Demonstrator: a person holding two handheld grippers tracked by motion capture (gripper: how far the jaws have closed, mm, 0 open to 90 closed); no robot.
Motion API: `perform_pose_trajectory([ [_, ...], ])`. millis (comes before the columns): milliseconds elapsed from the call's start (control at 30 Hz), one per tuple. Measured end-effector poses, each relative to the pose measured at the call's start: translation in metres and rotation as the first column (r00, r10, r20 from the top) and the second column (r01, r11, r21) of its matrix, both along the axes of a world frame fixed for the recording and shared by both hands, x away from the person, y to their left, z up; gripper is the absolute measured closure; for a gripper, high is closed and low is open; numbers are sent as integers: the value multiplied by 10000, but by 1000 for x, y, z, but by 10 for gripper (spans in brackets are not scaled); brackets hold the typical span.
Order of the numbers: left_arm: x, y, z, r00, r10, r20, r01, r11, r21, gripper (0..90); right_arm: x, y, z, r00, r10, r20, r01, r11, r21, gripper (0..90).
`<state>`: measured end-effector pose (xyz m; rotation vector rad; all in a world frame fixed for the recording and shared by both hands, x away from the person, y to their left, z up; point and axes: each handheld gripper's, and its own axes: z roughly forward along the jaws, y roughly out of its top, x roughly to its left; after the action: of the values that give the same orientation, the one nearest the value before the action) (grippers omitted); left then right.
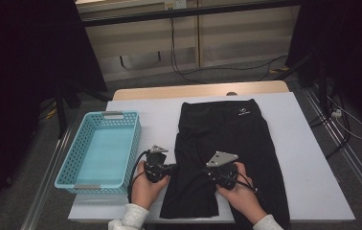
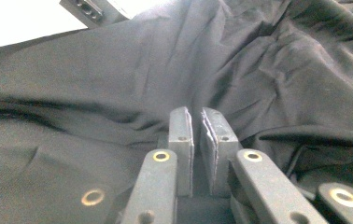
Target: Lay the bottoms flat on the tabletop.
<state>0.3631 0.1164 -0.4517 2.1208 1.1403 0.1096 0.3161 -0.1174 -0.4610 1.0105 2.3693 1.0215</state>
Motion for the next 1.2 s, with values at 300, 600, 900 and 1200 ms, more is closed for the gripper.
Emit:
perform_pose_trajectory([
  [300, -1, 19, 16, 9994, 308, -160, -311, 9993, -188, 900, 2, -1, -1, 10000, -6, 61, 6, 10000, 86, 823],
  [600, -6, 29, 15, 9948, 835, -578, -844, 9964, -123, 900, 0, 9, 4, 9991, 380, 199, -384, 9991, 166, 710],
  [900, -8, 32, 12, 9935, 931, -655, -901, 9948, 472, 900, -12, 35, 5, 9856, 1688, -53, -1684, 9845, 485, 503],
  [1200, -6, 31, 10, 9938, 902, -651, -873, 9951, 462, 896, -26, 49, -1, 9536, 2966, -522, -2935, 9541, 592, 377],
])
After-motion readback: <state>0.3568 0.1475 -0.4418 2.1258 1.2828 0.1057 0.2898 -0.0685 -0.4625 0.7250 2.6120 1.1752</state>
